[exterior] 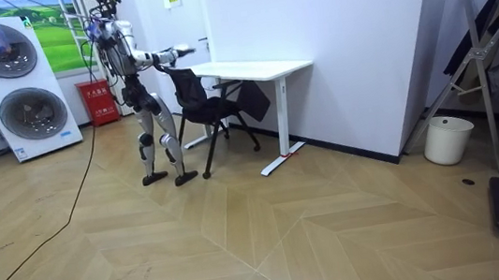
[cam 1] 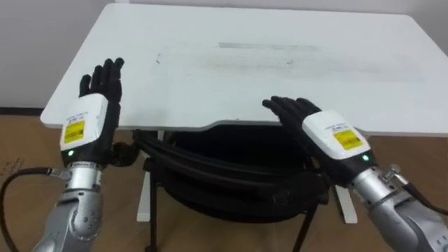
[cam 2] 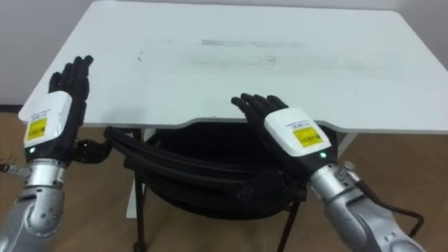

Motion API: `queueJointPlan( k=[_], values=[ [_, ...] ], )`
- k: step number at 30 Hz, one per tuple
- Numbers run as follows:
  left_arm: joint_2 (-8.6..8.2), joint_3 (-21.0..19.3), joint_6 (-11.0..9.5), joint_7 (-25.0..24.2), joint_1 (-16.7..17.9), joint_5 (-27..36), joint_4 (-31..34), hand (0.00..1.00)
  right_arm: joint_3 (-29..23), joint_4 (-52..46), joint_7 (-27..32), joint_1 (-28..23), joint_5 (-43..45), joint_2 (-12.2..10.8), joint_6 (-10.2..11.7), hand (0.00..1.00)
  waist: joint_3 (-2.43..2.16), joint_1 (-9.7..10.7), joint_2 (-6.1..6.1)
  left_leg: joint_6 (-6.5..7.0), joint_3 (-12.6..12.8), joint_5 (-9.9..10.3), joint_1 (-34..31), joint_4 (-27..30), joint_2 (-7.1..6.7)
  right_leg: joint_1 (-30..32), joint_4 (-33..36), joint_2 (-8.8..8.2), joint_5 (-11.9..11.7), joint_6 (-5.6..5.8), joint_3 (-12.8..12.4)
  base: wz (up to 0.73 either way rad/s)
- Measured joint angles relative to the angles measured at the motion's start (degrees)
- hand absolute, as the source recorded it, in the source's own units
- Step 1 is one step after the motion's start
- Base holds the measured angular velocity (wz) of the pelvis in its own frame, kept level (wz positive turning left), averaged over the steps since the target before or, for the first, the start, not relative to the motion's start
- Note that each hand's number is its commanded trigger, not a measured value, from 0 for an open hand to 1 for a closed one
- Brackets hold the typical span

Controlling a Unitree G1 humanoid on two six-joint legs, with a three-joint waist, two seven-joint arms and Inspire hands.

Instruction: Push chair

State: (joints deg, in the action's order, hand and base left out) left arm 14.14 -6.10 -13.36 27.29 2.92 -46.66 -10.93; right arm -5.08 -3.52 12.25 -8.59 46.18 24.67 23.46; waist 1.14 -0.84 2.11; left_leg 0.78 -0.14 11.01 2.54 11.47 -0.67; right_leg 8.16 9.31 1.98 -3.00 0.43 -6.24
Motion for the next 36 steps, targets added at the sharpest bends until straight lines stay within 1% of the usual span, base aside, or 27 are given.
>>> queueJointPlan(
  k=[1, 2, 3, 4, 5, 6, 7, 8, 9, 10, 12, 13, 15, 16, 18, 20, 22, 23, 25, 27, 28, 30, 31, 33, 34, 35, 36],
  values=[
    [0.03, -0.9, -0.5, 2.0, -0.1, 1.0, 0.8, 0.0, -2.7, 0.0, 2.4, 0.7, -1.9, -0.3, -0.9, 0.0, -0.13, 0.2, -0.24, 0.04, 0.1, 0.1, 0.0, 0.0, 0.01, -0.1, -0.2, 0.02, 0.0, -0.01, -0.1, -0.12],
    [0.2, -3.1, -2.2, 6.0, -0.6, 4.0, 3.0, 0.0, -8.2, 0.0, 7.2, 2.3, -5.4, -0.5, -3.0, 0.0, -0.53, 0.4, -0.8, 0.1, 0.2, 0.3, 0.1, 0.0, 0.02, -0.1, -0.6, 0.15, 0.0, -0.02, -0.3, -0.18],
    [0.63, -5.2, -3.8, 10.1, -1.3, 8.0, 4.8, 0.0, -13.2, -0.2, 12.1, 3.8, -8.8, -0.3, -4.4, 0.0, -0.9, 0.6, -1.43, 0.12, 0.8, 0.4, 0.6, -0.3, 0.06, -0.2, -0.6, 0.35, 0.0, -0.02, -0.9, -0.23],
    [0.73, -6.3, -4.6, 11.9, -1.4, 9.7, 5.1, 0.0, -15.2, -0.2, 14.4, 4.1, -10.3, -0.3, -4.6, 0.0, -1.0, 0.6, -1.71, 0.14, 1.1, 0.4, 1.1, -0.7, 0.12, -0.4, -0.5, 0.51, 0.0, 0.01, -1.2, -0.29],
    [0.71, -8.6, -5.6, 14.9, -0.9, 12.6, 5.5, 0.0, -18.3, -0.2, 18.9, 3.9, -12.9, -0.4, -4.8, 0.0, -1.18, 0.4, -2.06, 0.16, 1.8, 0.4, 2.5, -1.7, 0.34, -1.1, -0.6, 0.83, 0.1, 0.13, -1.5, -0.25],
    [0.71, -10.6, -5.6, 17.2, 0.0, 15.4, 5.5, 0.0, -20.6, -0.2, 22.9, 2.8, -14.4, -0.8, -4.8, 0.0, -1.54, 0.8, -2.63, 0.14, 2.1, 0.7, 3.7, -2.3, 0.63, -1.9, -0.5, 1.16, 0.5, 0.02, -1.5, -0.22],
    [0.68, -11.3, -5.5, 18.1, 0.4, 16.7, 5.5, 0.0, -21.6, -0.2, 24.5, 2.0, -15.1, -1.2, -4.9, 0.0, -1.49, 1.0, -2.74, 0.09, 2.3, 0.9, 4.2, -2.4, 0.82, -2.2, -0.5, 1.35, 0.7, -0.03, -1.5, -0.18],
    [0.63, -12.7, -5.4, 19.8, 1.8, 19.5, 5.6, 0.0, -22.9, -0.2, 27.3, 0.6, -16.3, -2.4, -5.5, 0.0, -1.53, 1.4, -2.79, -0.05, 2.7, 1.3, 4.6, -2.4, 1.17, -2.3, -0.2, 1.69, 1.0, -0.2, -1.5, -0.16],
    [0.44, -13.6, -4.6, 21.2, 3.7, 22.1, 5.5, 0.0, -23.3, -0.2, 29.6, -0.6, -17.2, -4.1, -6.7, 0.0, -1.35, 2.2, -2.53, -0.13, 3.0, 1.4, 4.8, -2.6, 1.36, -2.2, 0.2, 1.92, 1.3, -0.34, -1.6, -0.15],
    [0.3, -13.9, -4.3, 21.6, 4.5, 23.3, 5.2, 0.0, -23.3, -0.2, 30.6, -1.3, -17.6, -4.9, -7.3, 0.0, -1.22, 2.4, -2.4, -0.19, 3.1, 1.4, 4.9, -2.8, 1.42, -2.1, 0.5, 2.01, 1.6, -0.41, -1.7, -0.09],
    [-0.8, -13.8, -2.9, 22.1, 8.1, 28.8, 2.9, 0.0, -23.3, 0.5, 33.1, -5.4, -21.5, -7.6, -9.2, 0.0, -1.22, 3.0, -2.36, -0.42, 3.3, 1.9, 5.0, -2.8, 1.75, -2.1, 0.5, 2.38, 1.8, -0.56, -1.8, -0.04],
    [-1.02, -13.8, -2.4, 22.1, 8.5, 30.4, 1.8, 0.0, -23.3, 1.0, 33.5, -6.1, -22.5, -8.3, -9.9, 0.0, -1.22, 3.1, -2.37, -0.39, 3.2, 1.9, 5.0, -2.8, 1.79, -2.1, 0.6, 2.44, 1.9, -0.61, -1.8, 0.0],
    [-1.63, -13.8, -0.3, 22.2, 9.4, 37.4, -2.0, 0.0, -23.1, 4.5, 35.0, -7.8, -26.5, -10.0, -12.0, 0.0, -0.98, 3.4, -1.96, -0.34, 3.1, 2.0, 5.1, -2.8, 1.92, -2.1, 0.6, 2.55, 2.1, -0.61, -1.7, 0.0],
    [-1.85, -13.8, 0.0, 22.2, 9.7, 39.2, -2.6, 0.0, -23.0, 5.6, 35.3, -8.3, -27.3, -10.1, -12.4, 0.0, -0.94, 3.2, -1.95, -0.31, 3.1, 2.1, 5.1, -2.8, 1.96, -2.1, 0.6, 2.58, 2.1, -0.61, -1.8, 0.0],
    [-2.03, -13.8, 1.0, 22.3, 10.2, 43.7, -7.1, 0.0, -22.5, 9.6, 36.6, -9.5, -29.9, -10.8, -13.5, 0.0, -1.01, 3.0, -2.03, -0.23, 3.2, 2.4, 5.2, -2.8, 2.04, -2.1, 0.6, 2.69, 2.2, -0.75, -1.8, -0.02],
    [-2.22, -13.8, 1.8, 22.3, 10.4, 47.3, -7.8, 0.0, -22.2, 11.6, 37.6, -10.4, -31.3, -12.0, -13.8, 0.0, -1.0, 2.8, -2.08, -0.14, 3.2, 2.6, 5.1, -2.8, 2.07, -2.1, 0.6, 2.73, 2.3, -0.87, -1.8, 0.0],
    [-2.18, -13.8, 1.9, 22.4, 10.3, 49.5, -9.0, 0.0, -21.5, 14.0, 38.1, -10.4, -33.9, -12.2, -13.8, 0.0, -1.07, 2.7, -2.32, -0.01, 3.2, 2.8, 5.2, -2.8, 2.1, -2.1, 0.6, 2.73, 2.3, -0.98, -1.8, 0.0],
    [-2.18, -13.8, 1.9, 22.4, 10.2, 51.4, -10.4, 0.0, -20.9, 15.0, 38.1, -10.4, -36.9, -12.2, -14.2, 0.0, -1.17, 2.5, -2.58, 0.07, 3.2, 2.9, 5.2, -2.9, 2.11, -2.1, 0.8, 2.73, 2.4, -1.07, -1.7, 0.0],
    [-2.18, -13.6, 2.1, 22.5, 10.8, 53.1, -11.6, 0.0, -20.2, 16.5, 38.1, -10.7, -41.6, -12.5, -14.3, 0.0, -1.06, 2.4, -2.77, 0.13, 3.3, 2.9, 5.8, -3.4, 2.09, -2.0, 1.6, 2.8, 3.0, -1.1, -1.8, 0.0],
    [-2.2, -12.1, 2.0, 22.5, 12.1, 54.0, -13.0, 0.0, -20.1, 18.8, 38.1, -11.3, -50.0, -13.5, -14.3, 0.0, -1.2, 2.4, -2.86, 0.16, 3.0, 3.0, 6.1, -3.9, 2.16, -2.1, 1.9, 2.92, 3.6, -1.07, -1.8, 0.06],
    [-2.2, -11.8, 2.0, 22.4, 12.1, 54.2, -14.4, 0.0, -20.1, 19.7, 37.9, -11.4, -52.1, -13.8, -14.3, 0.0, -1.19, 2.3, -2.95, 0.2, 3.0, 3.0, 6.2, -3.9, 2.16, -2.0, 2.1, 2.95, 3.8, -1.09, -1.8, 0.0],
    [-2.45, -10.8, 2.1, 20.4, 12.2, 56.9, -21.2, 0.0, -19.7, 24.7, 35.2, -11.7, -59.9, -14.1, -14.4, 0.0, -1.33, 2.1, -3.26, 0.29, 3.2, 3.6, 6.6, -3.9, 2.29, -2.1, 2.6, 3.21, 4.4, -1.06, -2.1, -0.06],
    [-2.56, -10.6, 2.1, 19.7, 12.5, 57.6, -23.0, 0.0, -19.7, 26.2, 34.2, -12.1, -61.8, -14.1, -14.3, 0.0, -1.42, 2.0, -3.35, 0.31, 3.3, 3.7, 6.6, -3.9, 2.34, -2.1, 2.6, 3.23, 4.5, -1.07, -2.0, -0.06],
    [-3.0, -10.4, 2.2, 16.7, 14.2, 60.9, -28.9, 0.0, -19.5, 35.4, 29.2, -11.8, -70.9, -14.1, -14.3, 0.0, -1.53, 2.3, -3.56, 0.38, 3.4, 4.2, 7.0, -3.7, 2.5, -2.1, 3.3, 3.45, 5.1, -1.1, -2.1, 0.0],
    [-3.08, -10.2, 2.2, 15.8, 14.7, 61.4, -30.5, 0.0, -19.2, 38.4, 27.7, -11.9, -72.5, -14.1, -14.3, 0.0, -1.48, 2.5, -3.57, 0.37, 3.3, 4.3, 7.0, -3.8, 2.57, -2.2, 3.3, 3.47, 5.3, -1.09, -2.0, 0.06],
    [-3.25, -9.6, 2.3, 13.7, 15.5, 62.3, -34.3, 0.0, -18.7, 44.5, 24.2, -11.9, -75.4, -14.2, -14.3, 0.0, -1.7, 2.8, -3.53, 0.41, 3.1, 4.5, 7.2, -3.8, 2.7, -2.5, 3.3, 3.49, 5.6, -1.09, -1.7, 0.07],
    [-3.83, -9.6, 2.8, 11.3, 15.9, 62.4, -37.9, 0.0, -18.6, 50.4, 20.5, -12.1, -77.7, -14.7, -14.8, 0.0, -1.72, 2.9, -3.6, 0.43, 3.2, 4.8, 7.3, -3.7, 2.87, -2.6, 3.3, 3.6, 5.8, -1.12, -1.6, 0.04]
  ],
)
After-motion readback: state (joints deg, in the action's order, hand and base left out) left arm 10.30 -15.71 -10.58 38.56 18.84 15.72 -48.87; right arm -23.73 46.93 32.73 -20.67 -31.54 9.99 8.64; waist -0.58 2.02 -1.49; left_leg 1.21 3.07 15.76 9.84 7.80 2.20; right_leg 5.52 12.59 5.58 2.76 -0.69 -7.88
